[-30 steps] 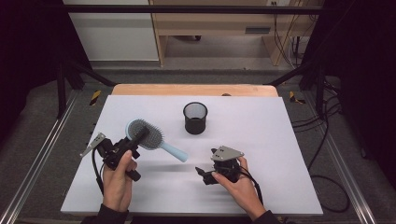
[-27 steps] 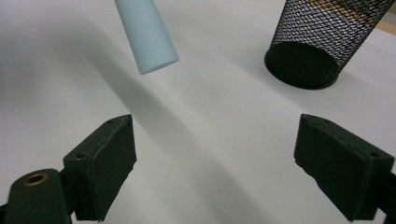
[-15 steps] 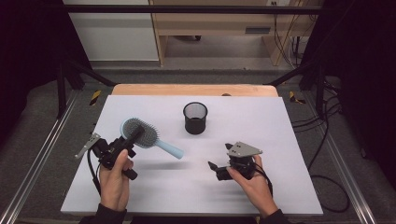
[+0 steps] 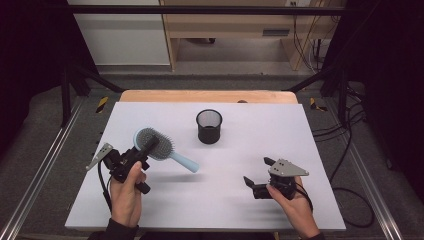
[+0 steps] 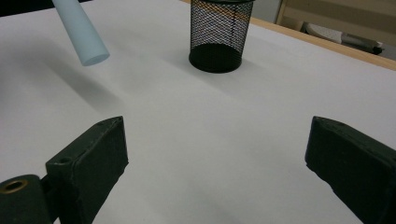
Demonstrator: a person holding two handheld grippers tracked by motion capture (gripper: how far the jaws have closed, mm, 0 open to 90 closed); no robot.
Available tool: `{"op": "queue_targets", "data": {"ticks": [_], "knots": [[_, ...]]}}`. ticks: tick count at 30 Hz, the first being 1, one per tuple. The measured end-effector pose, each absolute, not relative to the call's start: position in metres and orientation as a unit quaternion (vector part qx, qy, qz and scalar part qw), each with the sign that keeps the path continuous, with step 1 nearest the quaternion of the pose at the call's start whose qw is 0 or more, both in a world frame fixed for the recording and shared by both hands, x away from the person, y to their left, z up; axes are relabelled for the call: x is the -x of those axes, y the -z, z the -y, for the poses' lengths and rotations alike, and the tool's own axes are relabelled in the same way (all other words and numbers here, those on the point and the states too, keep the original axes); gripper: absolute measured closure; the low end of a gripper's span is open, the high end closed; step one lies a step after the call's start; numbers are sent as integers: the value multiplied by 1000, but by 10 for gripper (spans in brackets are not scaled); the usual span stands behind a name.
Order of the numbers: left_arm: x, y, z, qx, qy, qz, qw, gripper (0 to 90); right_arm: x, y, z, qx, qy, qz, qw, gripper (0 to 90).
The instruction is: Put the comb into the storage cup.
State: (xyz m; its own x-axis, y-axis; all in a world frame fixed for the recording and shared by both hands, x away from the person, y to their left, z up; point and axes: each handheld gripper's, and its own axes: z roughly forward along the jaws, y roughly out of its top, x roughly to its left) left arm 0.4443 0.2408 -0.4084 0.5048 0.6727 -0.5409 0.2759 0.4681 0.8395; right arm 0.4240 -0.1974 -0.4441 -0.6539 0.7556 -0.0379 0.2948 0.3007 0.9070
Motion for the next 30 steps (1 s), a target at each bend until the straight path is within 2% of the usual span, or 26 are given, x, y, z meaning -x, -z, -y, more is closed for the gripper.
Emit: {"op": "queue_targets", "data": {"ticks": [16,30], "knots": [[-442,409,-221,-512,-136,-469,707,542,-425,440,217,-370,-500,-737,265,61],[-456,406,-203,-528,-127,-461,702,542,-415,446,224,-359,-497,-744,264,63]]}}
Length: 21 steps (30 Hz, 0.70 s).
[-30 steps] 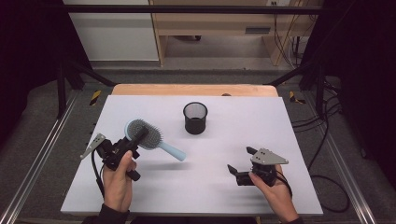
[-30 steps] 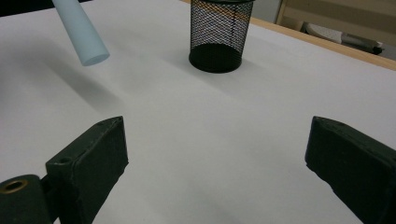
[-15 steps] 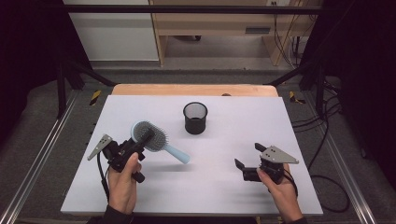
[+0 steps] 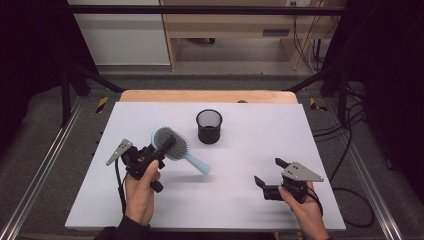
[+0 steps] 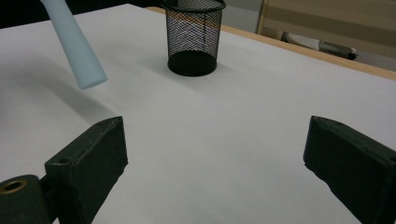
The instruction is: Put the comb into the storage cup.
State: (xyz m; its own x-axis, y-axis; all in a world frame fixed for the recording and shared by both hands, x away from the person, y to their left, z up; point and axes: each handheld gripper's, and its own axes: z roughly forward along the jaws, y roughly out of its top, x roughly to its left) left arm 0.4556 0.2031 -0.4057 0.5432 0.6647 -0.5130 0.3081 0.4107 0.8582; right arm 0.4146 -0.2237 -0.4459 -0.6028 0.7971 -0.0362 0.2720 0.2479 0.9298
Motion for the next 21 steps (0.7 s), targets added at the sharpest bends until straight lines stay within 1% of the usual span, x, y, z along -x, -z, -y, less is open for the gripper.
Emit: {"op": "queue_targets", "data": {"ticks": [4,15,21], "knots": [[-464,397,-199,-526,-128,-462,703,542,-418,444,221,-355,-500,-743,268,63],[-490,362,-171,-569,-158,-437,679,541,-417,442,220,-350,-501,-743,273,62],[-496,345,-159,-583,-160,-424,674,541,-421,442,216,-344,-502,-746,270,62]]}}
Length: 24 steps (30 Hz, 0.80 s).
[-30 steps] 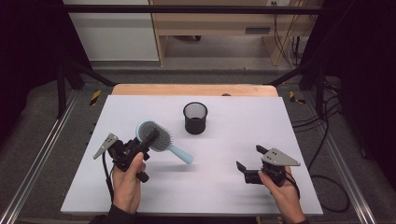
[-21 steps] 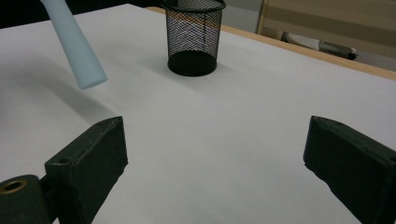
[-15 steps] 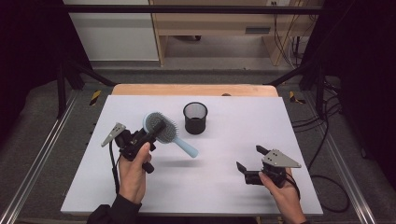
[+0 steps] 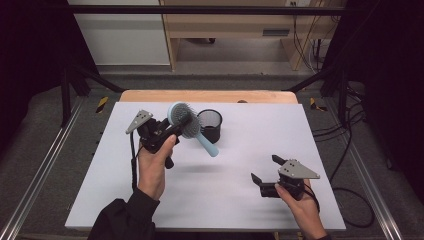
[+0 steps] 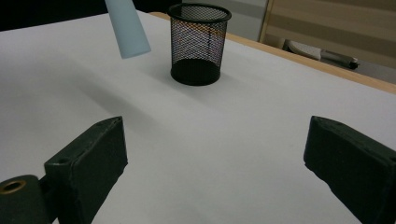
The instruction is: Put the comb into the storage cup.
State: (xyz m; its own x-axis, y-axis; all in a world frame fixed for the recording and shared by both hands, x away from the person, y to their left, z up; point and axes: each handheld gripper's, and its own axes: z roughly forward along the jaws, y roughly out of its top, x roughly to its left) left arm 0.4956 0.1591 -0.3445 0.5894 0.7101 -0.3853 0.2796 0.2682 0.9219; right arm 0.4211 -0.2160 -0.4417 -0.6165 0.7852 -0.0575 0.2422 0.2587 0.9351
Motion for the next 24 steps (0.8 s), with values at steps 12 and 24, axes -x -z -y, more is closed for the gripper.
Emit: {"op": "queue_targets", "data": {"ticks": [12,24], "knots": [[-515,319,-146,-575,-166,-426,678,539,-421,441,219,-367,-494,-742,266,56],[-530,297,-144,-584,-187,-421,668,538,-423,443,219,-370,-490,-747,256,64]]}}
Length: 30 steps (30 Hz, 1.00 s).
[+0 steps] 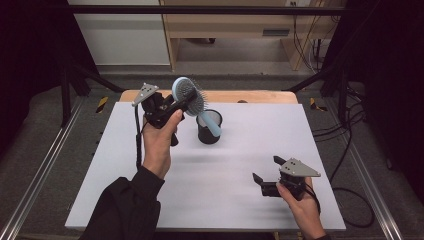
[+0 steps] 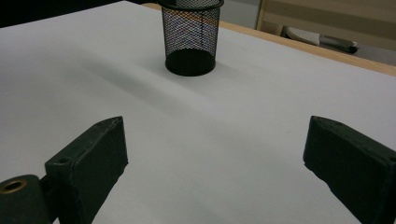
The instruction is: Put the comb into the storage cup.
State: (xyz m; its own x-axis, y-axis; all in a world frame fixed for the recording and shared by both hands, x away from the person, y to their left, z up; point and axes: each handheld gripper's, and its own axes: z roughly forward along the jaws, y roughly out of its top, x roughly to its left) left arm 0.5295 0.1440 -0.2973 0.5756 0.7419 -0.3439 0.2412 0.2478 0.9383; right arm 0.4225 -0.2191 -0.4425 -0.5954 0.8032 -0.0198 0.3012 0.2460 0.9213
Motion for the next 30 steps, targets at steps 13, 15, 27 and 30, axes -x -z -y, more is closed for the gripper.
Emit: {"op": "queue_targets", "data": {"ticks": [13,15,27,30], "knots": [[-545,283,-138,-579,-199,-423,668,538,-423,443,219,-367,-493,-748,249,63],[-548,281,-137,-578,-202,-422,669,538,-423,443,219,-367,-493,-749,247,63],[-560,280,-140,-570,-229,-423,666,536,-423,443,223,-375,-493,-745,249,63],[-563,282,-140,-568,-230,-425,666,536,-424,443,222,-375,-491,-746,249,63]]}}
